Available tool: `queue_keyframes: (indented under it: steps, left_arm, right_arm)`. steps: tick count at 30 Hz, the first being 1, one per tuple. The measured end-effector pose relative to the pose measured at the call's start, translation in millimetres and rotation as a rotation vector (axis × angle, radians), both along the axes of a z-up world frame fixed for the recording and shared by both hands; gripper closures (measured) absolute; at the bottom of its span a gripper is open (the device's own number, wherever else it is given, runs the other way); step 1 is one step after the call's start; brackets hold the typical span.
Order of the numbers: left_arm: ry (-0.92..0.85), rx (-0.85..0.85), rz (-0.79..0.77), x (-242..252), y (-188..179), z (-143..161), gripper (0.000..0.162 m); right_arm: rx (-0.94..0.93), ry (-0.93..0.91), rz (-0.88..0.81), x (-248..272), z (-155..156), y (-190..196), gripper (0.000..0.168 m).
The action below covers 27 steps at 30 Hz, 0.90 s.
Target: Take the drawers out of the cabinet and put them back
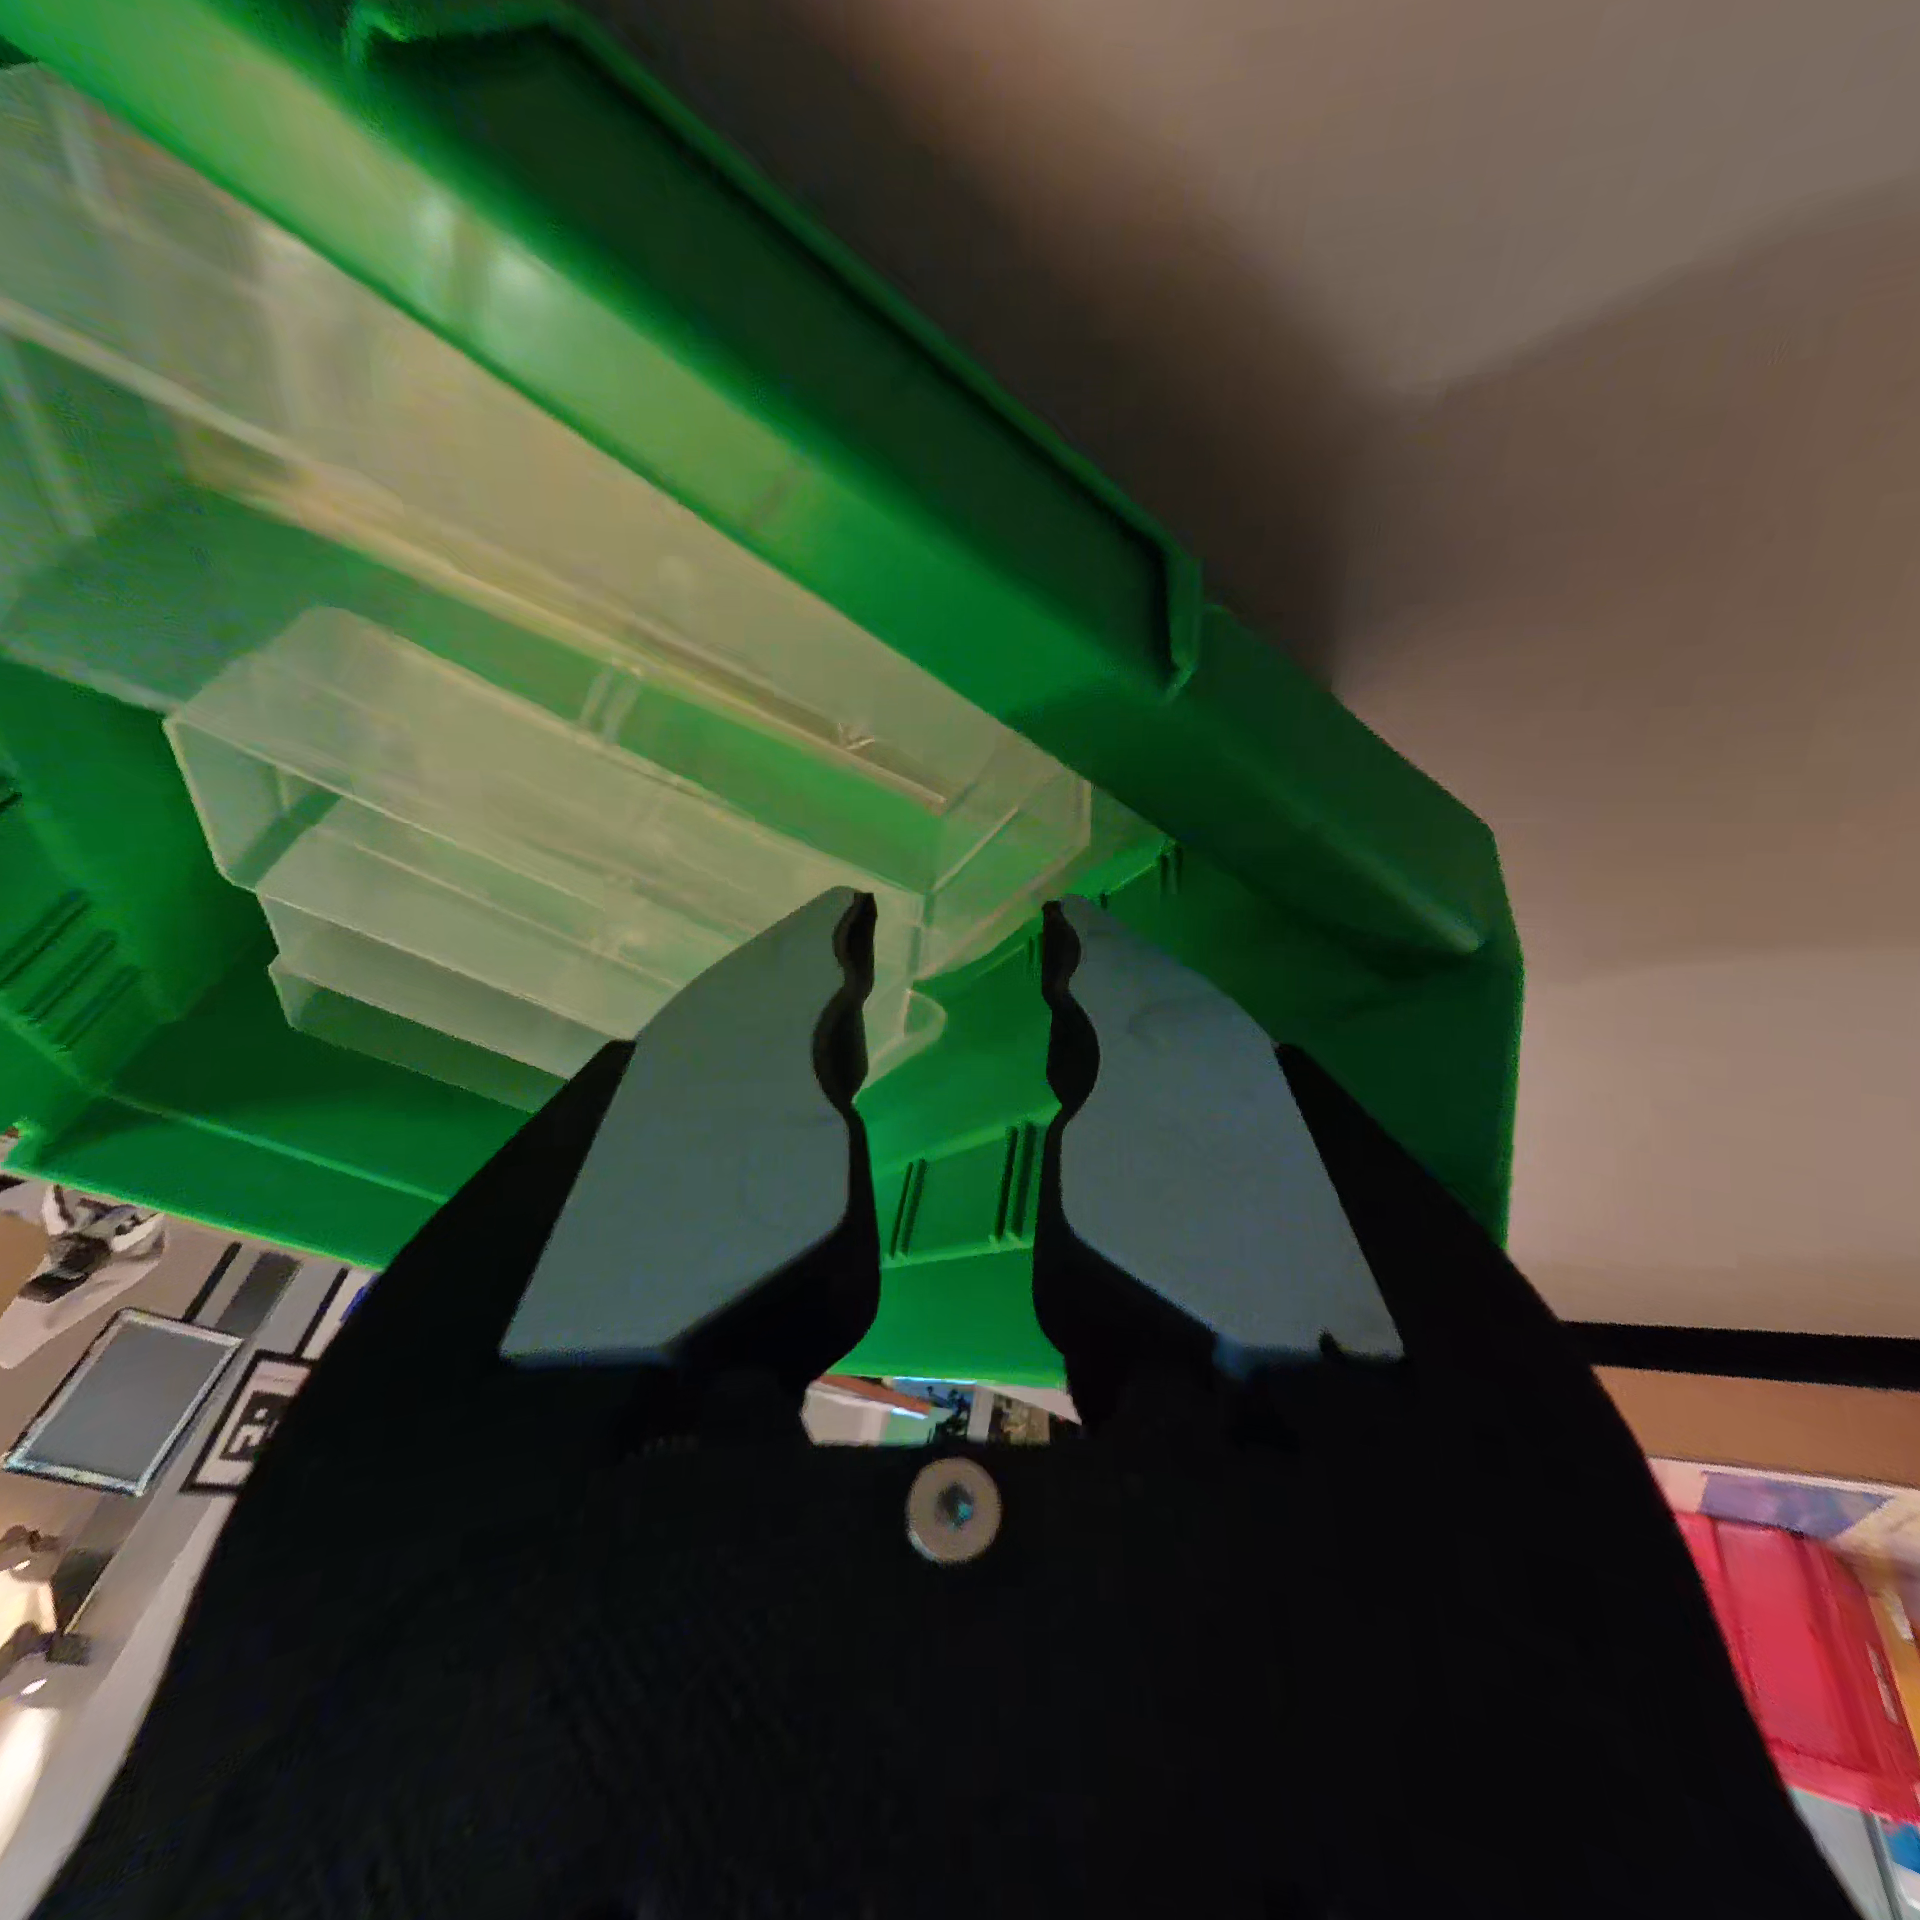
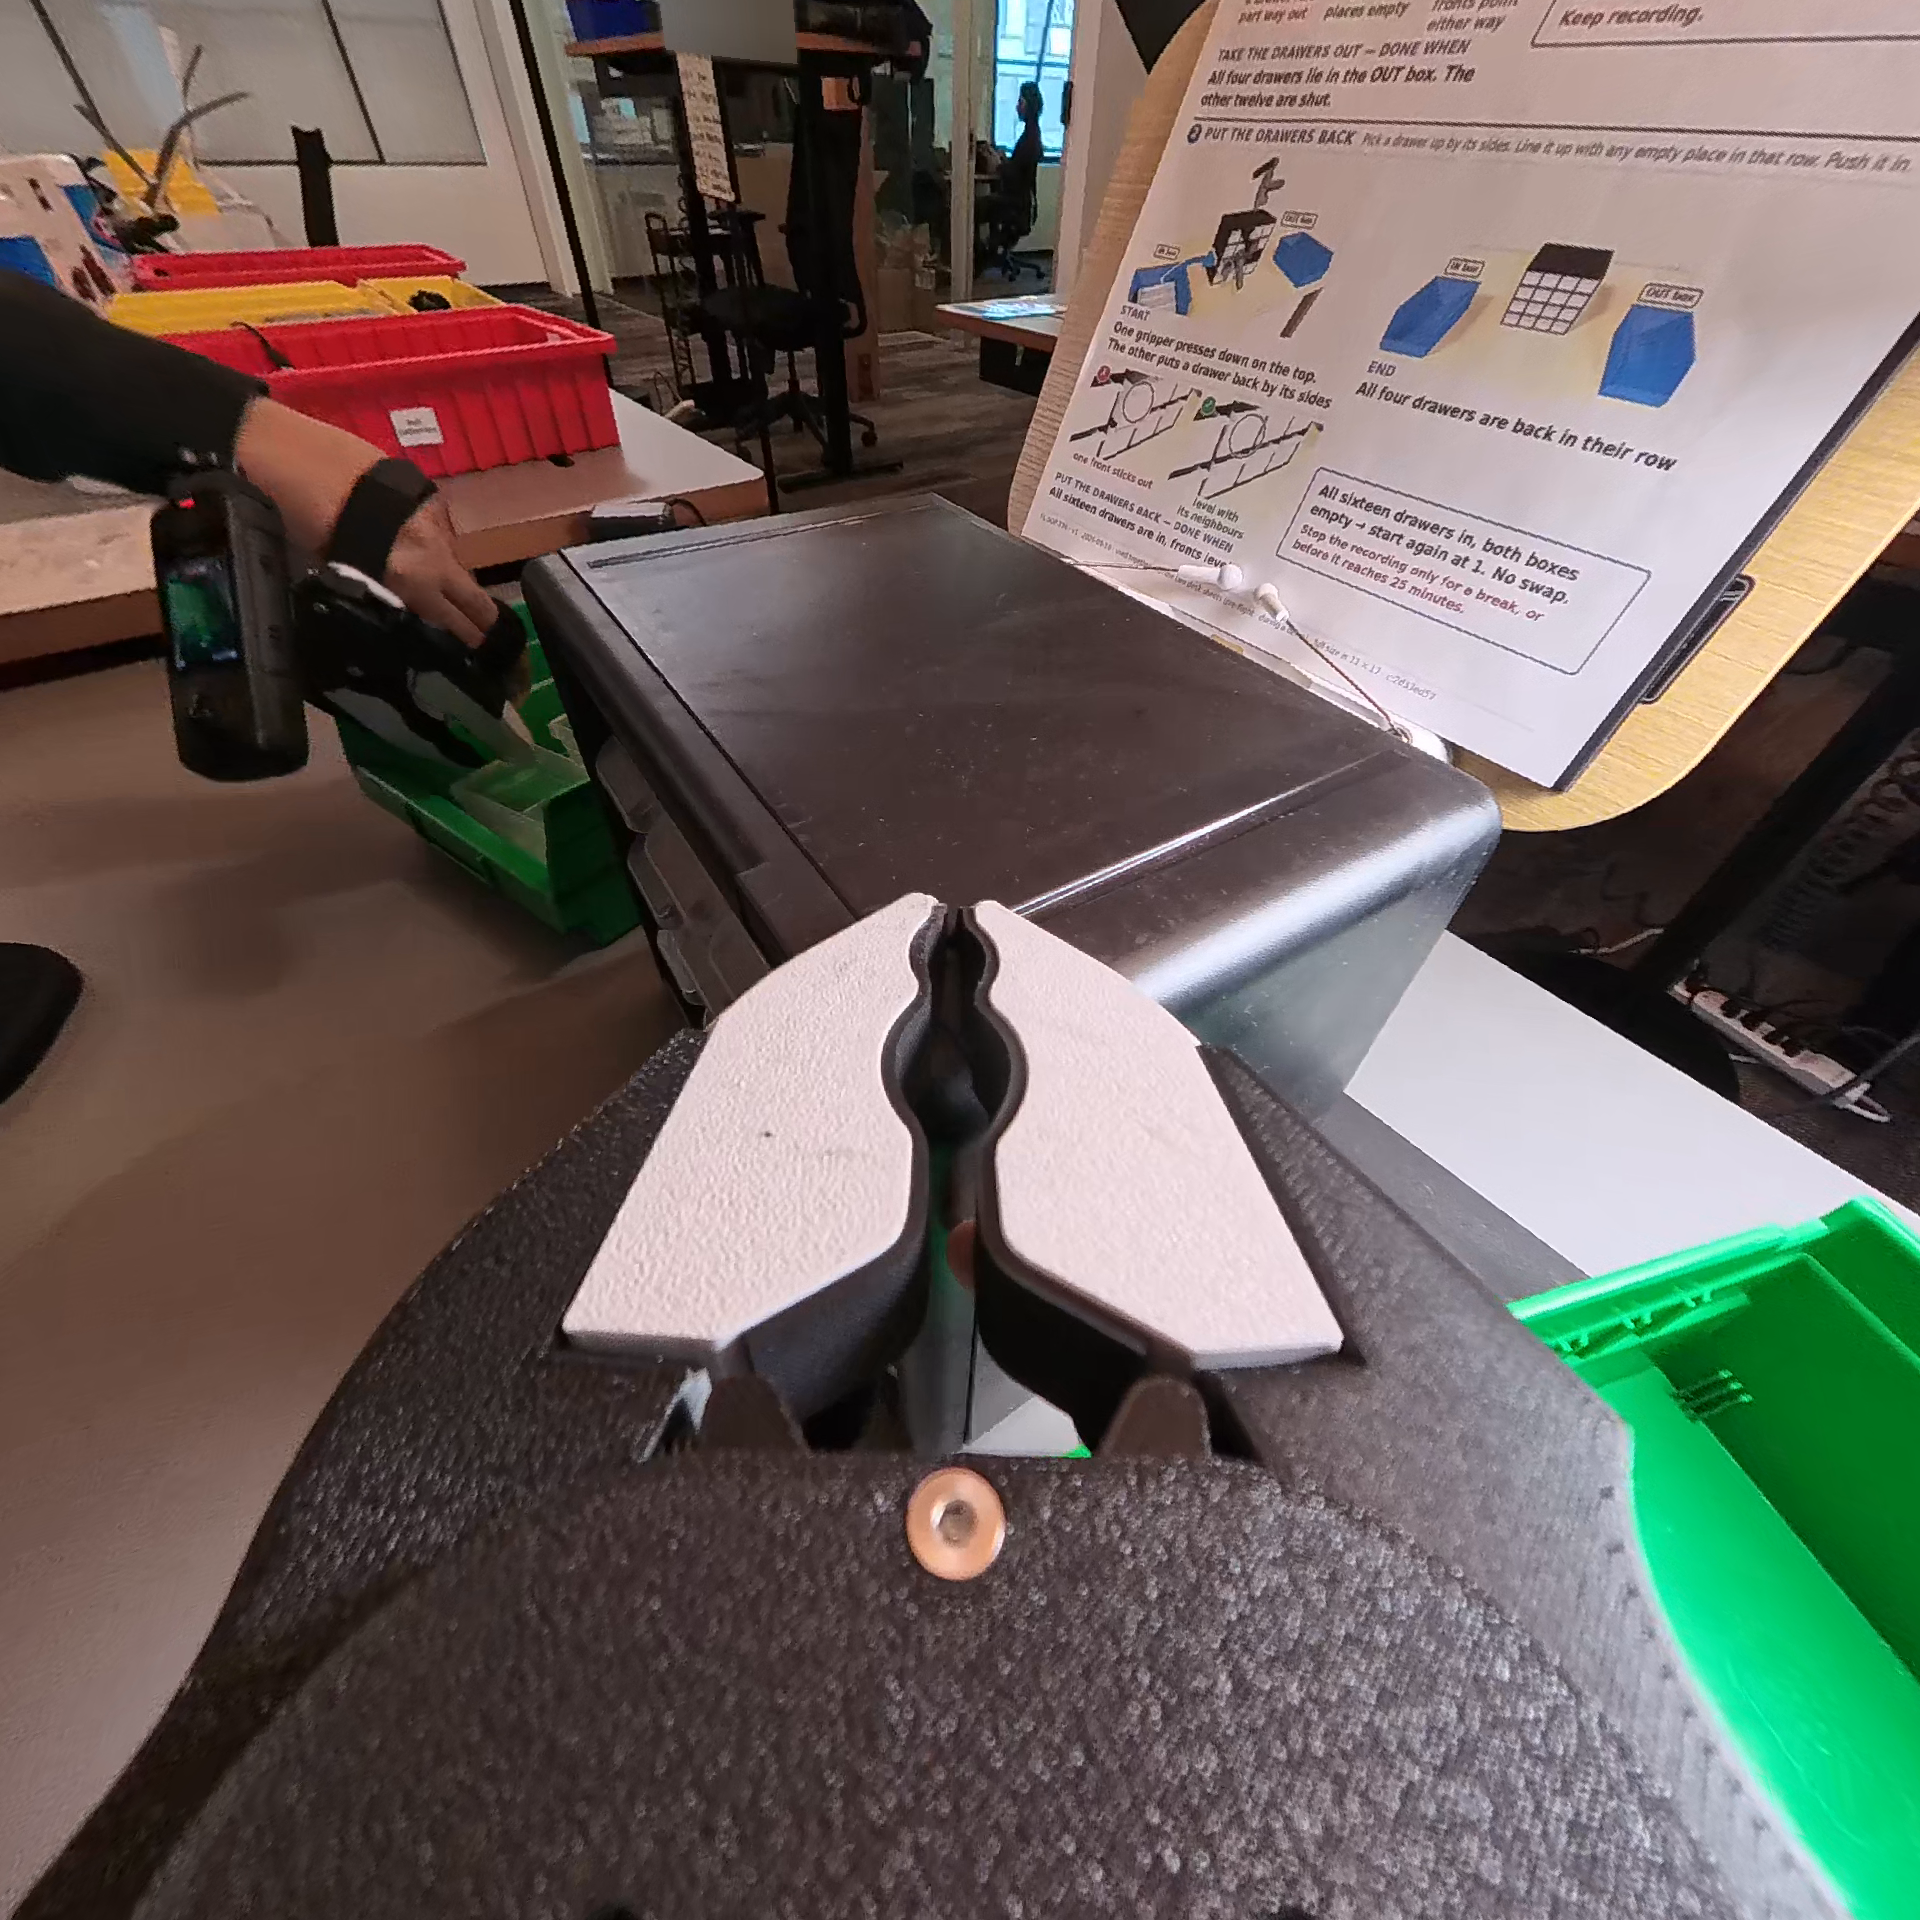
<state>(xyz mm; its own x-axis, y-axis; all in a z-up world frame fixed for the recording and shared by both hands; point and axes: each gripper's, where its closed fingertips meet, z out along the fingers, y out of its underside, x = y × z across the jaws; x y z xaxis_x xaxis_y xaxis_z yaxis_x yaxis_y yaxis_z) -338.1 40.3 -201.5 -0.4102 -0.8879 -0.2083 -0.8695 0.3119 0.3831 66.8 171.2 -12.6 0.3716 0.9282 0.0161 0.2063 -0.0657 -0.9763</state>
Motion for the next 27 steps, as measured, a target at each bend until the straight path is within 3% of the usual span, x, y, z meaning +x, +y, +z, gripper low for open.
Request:
queue_keyframes:
  steps: [7,11,21,27]
  left_arm:
    - [0.055,-0.062,0.050,-7.0,-4.9,-8.7,0.144]
    - [-0.006,-0.064,0.111,0.9,-8.7,-10.3,0.148]
    - [-0.035,-0.104,0.207,3.4,-14.8,-8.7,0.132]
    - [0.001,-0.086,0.140,0.0,-9.3,-17.2,0.137]
  right_arm:
    - [0.005,0.000,0.000,-0.2,-0.1,-0.2,0.166]
    - [0.004,0.004,0.005,-0.1,-0.1,-0.4,0.166]
    - [0.009,0.008,0.004,-0.1,-0.1,-0.6,0.166]
    - [0.004,0.018,0.013,0.0,-0.1,-0.8,0.166]
